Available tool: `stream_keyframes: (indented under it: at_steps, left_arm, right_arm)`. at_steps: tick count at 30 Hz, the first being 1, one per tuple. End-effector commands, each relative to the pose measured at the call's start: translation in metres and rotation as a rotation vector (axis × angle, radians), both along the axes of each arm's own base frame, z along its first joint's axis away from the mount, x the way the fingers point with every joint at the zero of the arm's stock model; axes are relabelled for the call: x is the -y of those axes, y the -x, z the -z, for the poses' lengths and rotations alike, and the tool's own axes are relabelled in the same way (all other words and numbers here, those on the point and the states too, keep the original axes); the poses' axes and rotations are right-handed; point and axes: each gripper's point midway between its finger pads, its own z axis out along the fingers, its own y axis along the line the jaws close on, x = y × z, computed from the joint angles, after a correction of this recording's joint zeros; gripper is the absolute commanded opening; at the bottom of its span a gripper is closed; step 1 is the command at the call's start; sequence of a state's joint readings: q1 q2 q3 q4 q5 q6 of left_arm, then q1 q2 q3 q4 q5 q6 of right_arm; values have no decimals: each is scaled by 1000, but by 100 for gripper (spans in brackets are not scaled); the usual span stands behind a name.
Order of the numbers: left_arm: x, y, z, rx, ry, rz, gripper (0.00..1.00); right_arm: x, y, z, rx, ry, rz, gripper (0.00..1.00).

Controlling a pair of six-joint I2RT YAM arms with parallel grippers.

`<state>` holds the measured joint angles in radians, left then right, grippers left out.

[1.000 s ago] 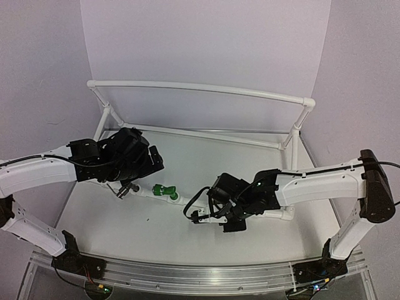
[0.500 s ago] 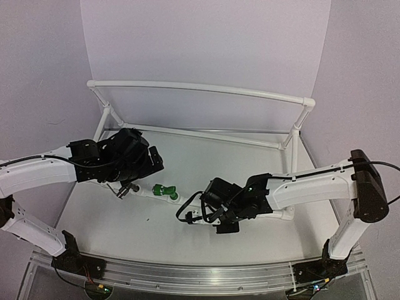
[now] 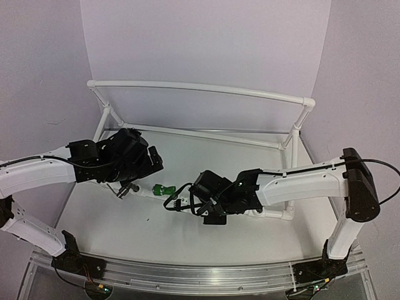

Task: Install the water faucets

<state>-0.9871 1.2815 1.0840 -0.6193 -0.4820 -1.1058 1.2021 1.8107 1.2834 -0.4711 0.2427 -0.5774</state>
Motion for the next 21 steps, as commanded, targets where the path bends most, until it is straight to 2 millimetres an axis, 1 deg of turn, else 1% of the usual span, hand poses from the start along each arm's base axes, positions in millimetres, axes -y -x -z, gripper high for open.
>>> stream_keyframes:
  at_steps: [1, 5, 9, 13, 21]
  left_arm:
    - [-7, -1, -12, 30, 39, -25, 100]
    - [-9, 0, -13, 32, 43, -29, 100]
    - [-12, 1, -12, 31, 45, -36, 100]
    - [-15, 2, -12, 33, 49, -42, 100]
    - [-18, 4, -12, 34, 53, -50, 100]
  right_arm:
    - [-18, -12, -14, 50, -50, 43, 12]
    - [-25, -21, -22, 84, -58, 58, 12]
    - [-29, -28, -25, 117, -46, 60, 13]
    - [-27, -36, -27, 136, -35, 71, 13]
    - [-21, -56, -38, 171, -32, 99, 13]
